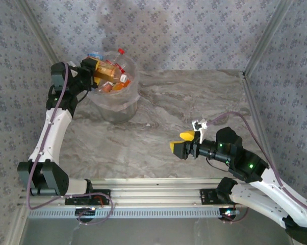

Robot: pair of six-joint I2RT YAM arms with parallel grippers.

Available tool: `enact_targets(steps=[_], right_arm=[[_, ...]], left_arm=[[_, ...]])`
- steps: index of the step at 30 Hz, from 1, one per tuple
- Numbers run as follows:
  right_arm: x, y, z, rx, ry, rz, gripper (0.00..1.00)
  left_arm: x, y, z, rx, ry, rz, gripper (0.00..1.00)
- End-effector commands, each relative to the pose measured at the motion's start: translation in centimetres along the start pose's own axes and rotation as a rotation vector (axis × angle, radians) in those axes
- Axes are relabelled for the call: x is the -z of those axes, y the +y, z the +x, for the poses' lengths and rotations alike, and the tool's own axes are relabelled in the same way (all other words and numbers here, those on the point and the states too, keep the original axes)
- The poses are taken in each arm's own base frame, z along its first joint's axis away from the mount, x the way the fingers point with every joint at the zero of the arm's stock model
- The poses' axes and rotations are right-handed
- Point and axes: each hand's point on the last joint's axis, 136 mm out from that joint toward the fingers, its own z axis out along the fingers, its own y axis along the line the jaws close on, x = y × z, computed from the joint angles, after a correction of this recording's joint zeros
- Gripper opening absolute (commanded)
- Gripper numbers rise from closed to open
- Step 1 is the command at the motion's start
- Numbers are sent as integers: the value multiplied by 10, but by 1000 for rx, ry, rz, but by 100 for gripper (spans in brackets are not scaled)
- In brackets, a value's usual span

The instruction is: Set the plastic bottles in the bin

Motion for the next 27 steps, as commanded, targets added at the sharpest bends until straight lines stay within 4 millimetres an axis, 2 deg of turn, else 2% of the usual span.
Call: enact_targets(steps=[1, 7, 17, 21, 27], right_arm=[[5, -3, -2, 9, -22, 11, 88], [8, -3, -1, 10, -27, 15, 88], [7, -4, 0, 8, -24, 14, 88], [6, -5, 1, 12, -21, 20, 88], [7, -5, 0, 11, -22, 20, 88]], left_arm=[[2, -4, 0, 25, -11, -14, 59], [2, 5, 0, 36, -19, -35, 67], [8, 4, 0, 12, -27, -71, 75], [10, 6, 1, 6, -24, -85, 87], [12, 3, -1, -46, -31, -120, 95]])
